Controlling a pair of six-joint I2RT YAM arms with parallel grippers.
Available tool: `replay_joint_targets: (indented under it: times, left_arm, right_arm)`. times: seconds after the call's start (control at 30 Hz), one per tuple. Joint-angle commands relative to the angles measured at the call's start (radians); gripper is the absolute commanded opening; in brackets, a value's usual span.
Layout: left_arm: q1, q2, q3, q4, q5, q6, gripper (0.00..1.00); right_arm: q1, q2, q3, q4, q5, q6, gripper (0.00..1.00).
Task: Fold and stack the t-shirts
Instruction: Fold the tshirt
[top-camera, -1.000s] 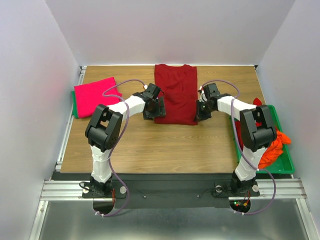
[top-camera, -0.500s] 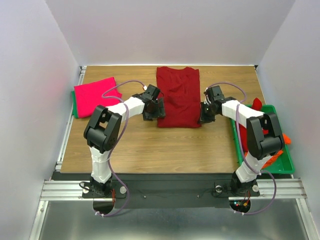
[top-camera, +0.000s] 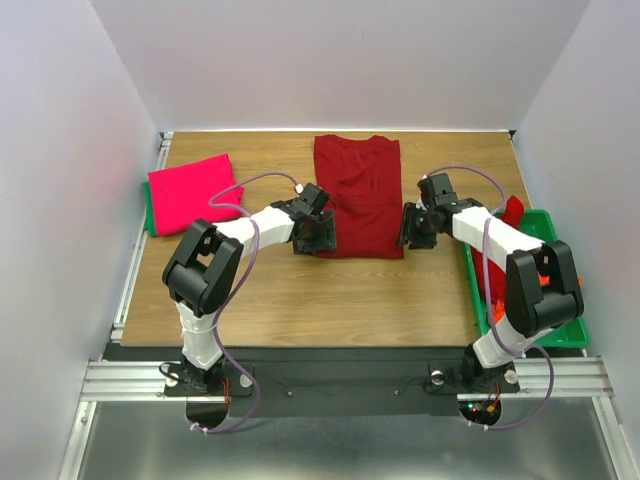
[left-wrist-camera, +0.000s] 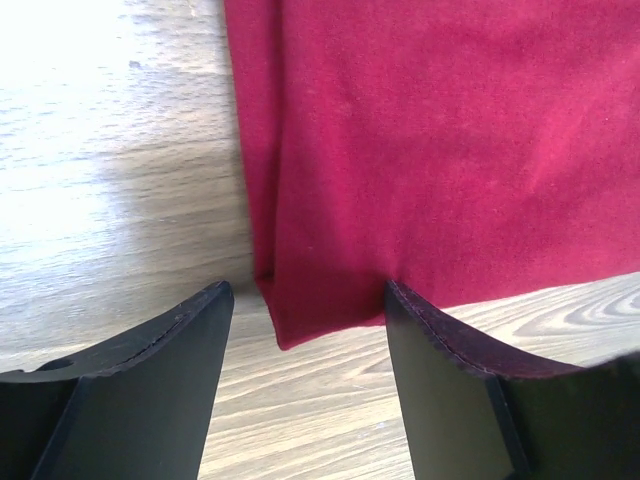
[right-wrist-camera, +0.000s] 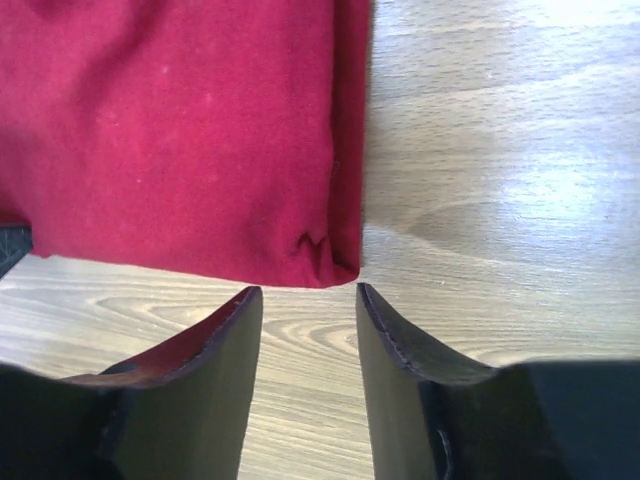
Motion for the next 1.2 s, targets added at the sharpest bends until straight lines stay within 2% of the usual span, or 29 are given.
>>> replay_joint_targets:
  times: [0.0, 0.37, 0.67, 0.73, 0.97, 1.17]
  left_arm:
    - [-0.008, -0.030, -0.021, -0.002, -0.010, -0.014, 0.72]
    - [-0.013, -0.035, -0.040, 0.006, -0.023, -0.033, 0.66]
    - [-0.017, -0.062, -0.062, 0.015, -0.027, -0.042, 0.66]
    - [-0.019, -0.065, -0.065, 0.013, -0.027, -0.039, 0.69]
    - [-0.019, -0.052, -0.070, 0.022, -0.015, -0.033, 0.69]
    - [-0.019, -0.056, -0.064, 0.022, -0.013, -0.030, 0.68]
  right_arm:
    - [0.001, 0.001, -0.008, -0.005, 0.035, 0.011, 0.51]
    - [0.001, 0.095, 0.006, -0.004, 0.043, -0.022, 0.54]
    - [0.001, 0.133, 0.011, -0.005, 0.028, -0.052, 0.53]
    - [0.001, 0.130, 0.002, -0.004, 0.014, -0.049, 0.51]
    - [0.002, 0.110, -0.005, -0.004, -0.012, -0.056, 0.43]
    - [0.002, 0.130, 0.014, -0.004, -0.041, -0.059, 0.30]
